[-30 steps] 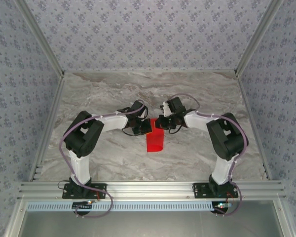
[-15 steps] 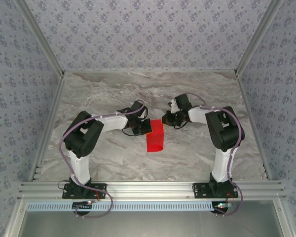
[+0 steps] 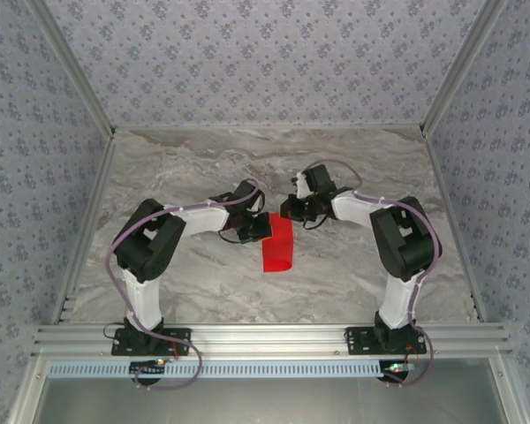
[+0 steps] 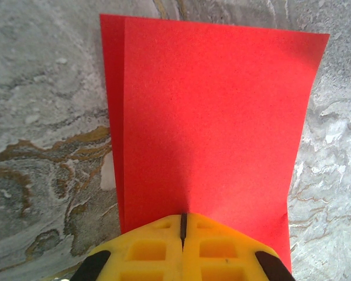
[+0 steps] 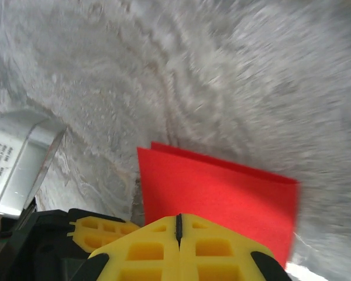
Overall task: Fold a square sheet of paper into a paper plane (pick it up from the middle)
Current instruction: Fold the square sheet of paper in half at the center of the table.
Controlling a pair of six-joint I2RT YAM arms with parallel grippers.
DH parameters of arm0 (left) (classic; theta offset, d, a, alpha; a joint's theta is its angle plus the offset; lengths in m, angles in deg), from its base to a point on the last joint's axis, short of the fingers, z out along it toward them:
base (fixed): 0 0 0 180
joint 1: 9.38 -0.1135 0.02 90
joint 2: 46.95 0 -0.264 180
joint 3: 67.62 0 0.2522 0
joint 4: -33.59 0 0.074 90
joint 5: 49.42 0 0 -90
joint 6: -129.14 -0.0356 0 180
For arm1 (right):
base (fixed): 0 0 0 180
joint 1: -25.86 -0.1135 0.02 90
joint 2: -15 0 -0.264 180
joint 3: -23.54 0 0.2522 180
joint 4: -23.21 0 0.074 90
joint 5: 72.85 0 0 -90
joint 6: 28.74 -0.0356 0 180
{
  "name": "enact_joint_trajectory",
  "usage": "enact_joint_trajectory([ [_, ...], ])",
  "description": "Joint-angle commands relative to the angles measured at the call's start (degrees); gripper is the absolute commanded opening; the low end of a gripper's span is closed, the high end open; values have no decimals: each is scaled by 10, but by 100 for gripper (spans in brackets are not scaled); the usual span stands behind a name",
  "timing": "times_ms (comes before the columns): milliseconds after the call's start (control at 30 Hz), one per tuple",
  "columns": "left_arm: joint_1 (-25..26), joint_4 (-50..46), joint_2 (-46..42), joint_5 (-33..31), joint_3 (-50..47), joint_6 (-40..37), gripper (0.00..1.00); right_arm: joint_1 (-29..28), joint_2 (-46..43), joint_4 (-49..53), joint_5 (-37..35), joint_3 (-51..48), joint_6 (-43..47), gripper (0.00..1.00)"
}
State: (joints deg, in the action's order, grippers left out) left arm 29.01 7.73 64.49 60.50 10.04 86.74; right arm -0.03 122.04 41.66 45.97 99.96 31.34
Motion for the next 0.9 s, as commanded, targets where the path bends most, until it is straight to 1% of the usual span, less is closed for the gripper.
enact_joint_trajectory([
  [0,4,-135,72,-102,-53,-1,0,-5,39,15,-6,29,-14,0],
  [167,3,-136,70,-103,-56,-2,0,12,69,20,-22,37,-15,0],
  [300,4,-135,67,-103,-61,-3,0,51,83,32,-40,41,-4,0],
  [400,3,-133,65,-103,-63,-4,0,85,78,43,-54,41,5,0],
  [500,4,-133,64,-104,-62,-4,0,106,42,54,-53,34,11,0],
  [567,4,-133,62,-106,-61,-5,0,103,-3,59,-47,14,17,0],
  [633,3,-132,62,-107,-60,-6,0,90,-45,57,-25,-17,11,0],
  [767,4,-131,63,-110,-55,-10,0,38,-112,55,3,-86,-6,0],
  [867,4,-133,68,-111,-50,-13,0,-3,-137,47,10,-123,-29,0],
])
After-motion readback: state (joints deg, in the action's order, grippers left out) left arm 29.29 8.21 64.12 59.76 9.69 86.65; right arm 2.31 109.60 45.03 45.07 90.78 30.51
